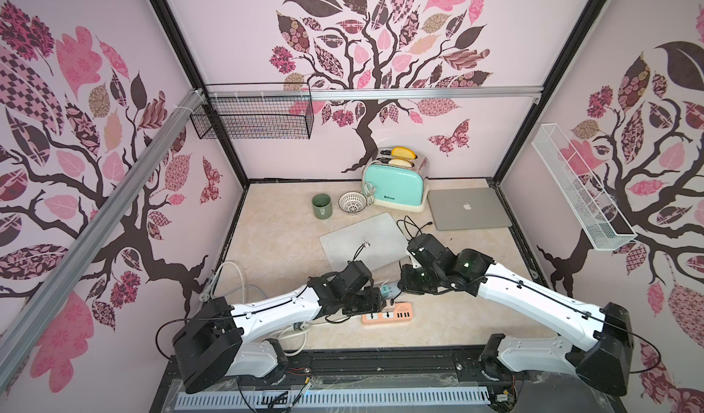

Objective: Unplug the laptop charger
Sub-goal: Remove the charging cable from the plug.

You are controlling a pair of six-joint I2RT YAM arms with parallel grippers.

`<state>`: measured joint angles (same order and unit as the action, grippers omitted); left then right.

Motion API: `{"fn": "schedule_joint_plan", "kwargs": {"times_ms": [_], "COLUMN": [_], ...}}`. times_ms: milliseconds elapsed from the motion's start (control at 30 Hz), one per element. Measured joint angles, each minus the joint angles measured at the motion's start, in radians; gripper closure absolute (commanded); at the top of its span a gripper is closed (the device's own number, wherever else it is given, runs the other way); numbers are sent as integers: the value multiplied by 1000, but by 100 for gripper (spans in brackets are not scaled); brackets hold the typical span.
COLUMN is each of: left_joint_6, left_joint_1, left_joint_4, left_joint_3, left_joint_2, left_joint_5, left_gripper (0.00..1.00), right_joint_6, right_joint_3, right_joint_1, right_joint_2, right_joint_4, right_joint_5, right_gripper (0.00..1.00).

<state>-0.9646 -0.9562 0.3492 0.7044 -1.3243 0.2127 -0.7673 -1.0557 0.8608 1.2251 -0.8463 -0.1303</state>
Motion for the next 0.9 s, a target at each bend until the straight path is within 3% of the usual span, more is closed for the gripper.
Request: {"fn": "schedule_joint_plan", "kwargs": {"times_ms": [900], "left_joint_6": [16], "left_joint_1": [-3], "left_joint_4": [-108], "left_joint_3": [9], "left_joint_2": [31], "left_joint_5": [35], "left_gripper": [29], "right_joint_6": [-51], "right_joint_3": [-115], "right_joint_1": [6], "right_joint_2": [-71], "right_joint_4": [-177], "right_joint_5": [108], "right_gripper": [100]}}
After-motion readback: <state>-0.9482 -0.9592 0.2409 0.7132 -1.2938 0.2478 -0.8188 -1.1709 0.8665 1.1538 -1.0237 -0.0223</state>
